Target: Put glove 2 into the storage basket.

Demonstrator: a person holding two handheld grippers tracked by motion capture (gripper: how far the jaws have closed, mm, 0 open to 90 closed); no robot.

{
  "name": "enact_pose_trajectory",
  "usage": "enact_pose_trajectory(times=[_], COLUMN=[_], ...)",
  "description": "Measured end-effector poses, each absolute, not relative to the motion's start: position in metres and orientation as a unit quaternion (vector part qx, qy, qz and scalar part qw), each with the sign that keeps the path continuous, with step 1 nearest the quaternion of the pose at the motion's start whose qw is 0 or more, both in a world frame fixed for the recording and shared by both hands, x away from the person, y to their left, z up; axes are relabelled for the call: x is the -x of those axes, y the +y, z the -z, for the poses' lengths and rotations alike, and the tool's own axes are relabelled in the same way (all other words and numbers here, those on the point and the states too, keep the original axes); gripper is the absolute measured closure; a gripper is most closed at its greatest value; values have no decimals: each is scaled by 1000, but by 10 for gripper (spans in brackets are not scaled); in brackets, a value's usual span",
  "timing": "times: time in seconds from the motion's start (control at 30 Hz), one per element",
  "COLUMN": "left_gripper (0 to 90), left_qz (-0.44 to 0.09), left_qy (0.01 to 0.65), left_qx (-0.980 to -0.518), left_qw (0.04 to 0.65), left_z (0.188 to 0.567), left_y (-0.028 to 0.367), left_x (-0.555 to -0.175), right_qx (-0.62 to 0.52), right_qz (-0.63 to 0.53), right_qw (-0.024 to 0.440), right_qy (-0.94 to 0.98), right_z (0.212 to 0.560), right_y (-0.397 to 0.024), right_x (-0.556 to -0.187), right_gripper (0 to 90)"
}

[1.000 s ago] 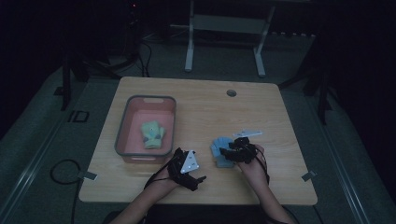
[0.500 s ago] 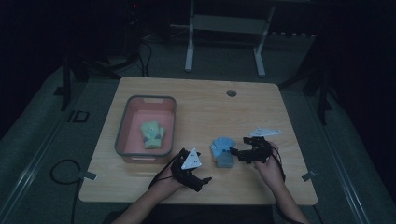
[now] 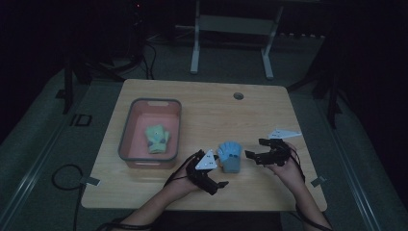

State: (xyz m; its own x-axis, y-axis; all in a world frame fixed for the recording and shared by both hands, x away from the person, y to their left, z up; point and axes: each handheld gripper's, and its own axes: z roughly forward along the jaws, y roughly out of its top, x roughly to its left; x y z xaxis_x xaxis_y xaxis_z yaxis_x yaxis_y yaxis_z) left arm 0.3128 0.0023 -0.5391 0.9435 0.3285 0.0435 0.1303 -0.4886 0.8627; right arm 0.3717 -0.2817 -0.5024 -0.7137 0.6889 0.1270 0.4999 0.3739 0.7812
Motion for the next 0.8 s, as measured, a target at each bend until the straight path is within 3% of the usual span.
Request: enact_pose_trajectory(times=[0.1, 0.27, 0.37, 0.53, 0.8], left_gripper=[54, 78, 147, 157, 267], left_qz=[-104, -110, -105, -110, -125], left_qy=[120, 92, 87, 66, 61], left_qx=[-864, -879, -881, -896, -904], left_qw=[478, 455, 453, 425, 404], left_z=[540, 544, 546, 551, 558], left_y=[-5, -20, -24, -34, -44], left_x=[-315, -319, -325, -332, -347], right_qx=[-355, -357, -353, -360, -368], right_qz=[-418, -410, -406, -405, -381], right_qw=[117, 115, 107, 92, 86], right_qy=[828, 831, 836, 835, 844], right_z=[503, 505, 508, 520, 543], right_y=[-281, -276, -269, -256, -238], right_x=[-374, -384, -392, -406, -422], right_gripper=[162, 327, 374, 374, 363])
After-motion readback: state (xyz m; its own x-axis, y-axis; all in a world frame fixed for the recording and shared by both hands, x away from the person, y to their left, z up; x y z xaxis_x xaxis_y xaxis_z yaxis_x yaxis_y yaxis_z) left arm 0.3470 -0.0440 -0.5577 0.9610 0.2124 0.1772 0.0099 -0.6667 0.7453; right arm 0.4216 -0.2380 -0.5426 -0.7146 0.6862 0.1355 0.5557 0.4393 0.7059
